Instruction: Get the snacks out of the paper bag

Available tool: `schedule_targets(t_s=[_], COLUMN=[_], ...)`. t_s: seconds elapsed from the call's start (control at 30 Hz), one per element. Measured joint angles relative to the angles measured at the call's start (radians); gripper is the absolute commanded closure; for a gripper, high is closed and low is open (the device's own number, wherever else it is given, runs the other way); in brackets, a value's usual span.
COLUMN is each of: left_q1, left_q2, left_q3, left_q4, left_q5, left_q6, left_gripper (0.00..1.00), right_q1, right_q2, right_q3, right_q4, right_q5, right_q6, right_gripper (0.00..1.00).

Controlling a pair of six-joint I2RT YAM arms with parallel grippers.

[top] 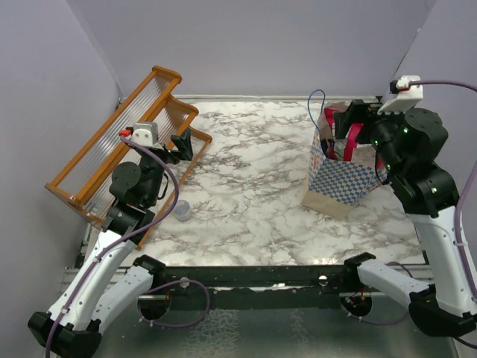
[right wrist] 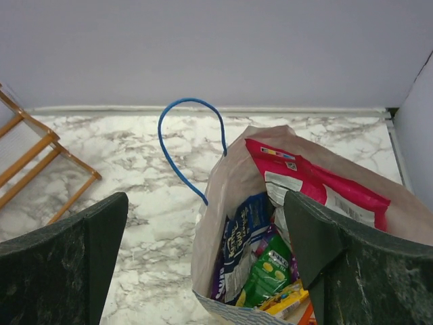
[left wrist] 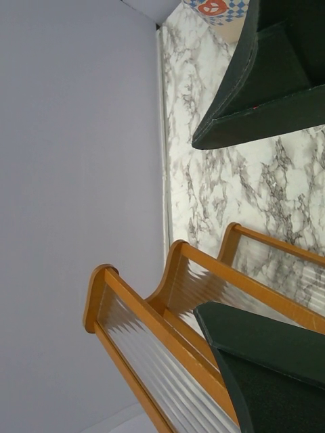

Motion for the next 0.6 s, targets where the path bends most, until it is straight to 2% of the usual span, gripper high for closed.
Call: schedule_targets(t_s=[0.17, 0.37, 0.6], left_q1=[0.000, -0.001, -0.009], left_q2=[0.000, 0.000, 0.000], left_q3=[-0.003, -0.004, -0.004], left_q4=[0.038, 0.068, 0.082], left_q5=[0.010, 0.017, 0.018], left_q6=[-0.006, -0.007, -0.007], left_gripper=[0.01, 0.01, 0.01], right_q1=[0.000, -0.001, -0.006], right_q2=[0.090, 0.213, 0.370], right_q3=[0.000, 0.005, 0.019], right_q4=[-0.011, -0.012, -0.011], right_q5=[-0.009, -0.062, -0.105], right_q6=[0.012, 0.013, -0.017], right_gripper=[0.05, 0.05, 0.22])
